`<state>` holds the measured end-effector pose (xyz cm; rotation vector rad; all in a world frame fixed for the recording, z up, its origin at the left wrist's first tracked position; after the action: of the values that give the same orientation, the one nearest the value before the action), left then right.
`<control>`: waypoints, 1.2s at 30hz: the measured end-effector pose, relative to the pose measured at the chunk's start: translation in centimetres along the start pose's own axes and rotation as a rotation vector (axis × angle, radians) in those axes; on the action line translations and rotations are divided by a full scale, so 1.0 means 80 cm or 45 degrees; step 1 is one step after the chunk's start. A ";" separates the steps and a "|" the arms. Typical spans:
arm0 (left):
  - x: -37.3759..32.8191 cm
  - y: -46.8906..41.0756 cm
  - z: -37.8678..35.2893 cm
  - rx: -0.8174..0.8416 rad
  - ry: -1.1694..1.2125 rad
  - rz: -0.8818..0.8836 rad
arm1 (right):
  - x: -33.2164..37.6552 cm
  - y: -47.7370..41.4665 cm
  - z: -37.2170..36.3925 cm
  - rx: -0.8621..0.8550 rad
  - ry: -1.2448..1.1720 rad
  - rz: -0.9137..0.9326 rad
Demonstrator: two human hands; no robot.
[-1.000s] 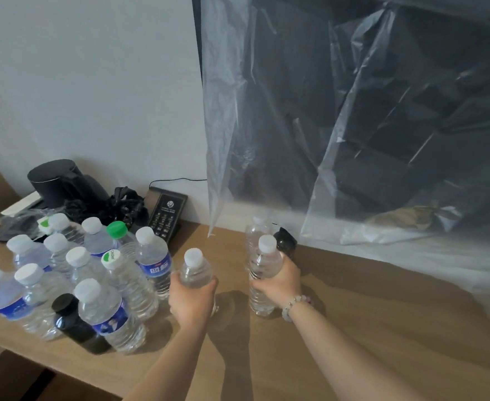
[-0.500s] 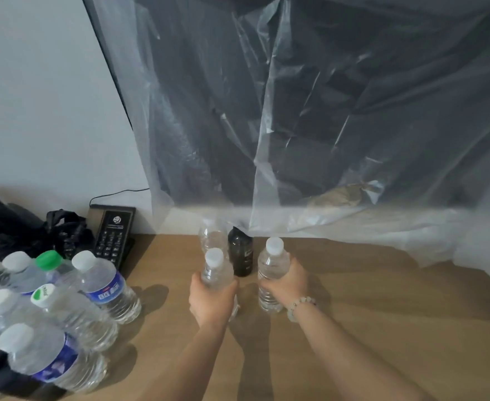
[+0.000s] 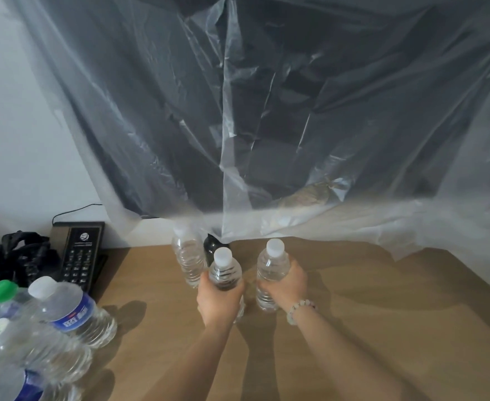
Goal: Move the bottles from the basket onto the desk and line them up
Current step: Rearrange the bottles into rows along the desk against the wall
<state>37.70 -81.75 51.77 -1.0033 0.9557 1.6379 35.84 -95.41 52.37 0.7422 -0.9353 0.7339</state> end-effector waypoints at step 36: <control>0.065 0.005 -0.040 0.192 -0.315 0.157 | -0.033 -0.039 0.029 0.120 0.124 -0.087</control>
<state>36.84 -83.09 45.85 -0.6334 0.9711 1.7170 36.31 -99.56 50.19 0.8101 -0.7875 0.7515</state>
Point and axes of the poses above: each hand's wrist, its own y-axis away from the middle knuckle, its own z-axis out of the back of the hand, x = y × z, the point moved 1 cm from there along -y, towards the middle knuckle, and after that the axes turned 5 degrees about -z, right-handed, at the moved point
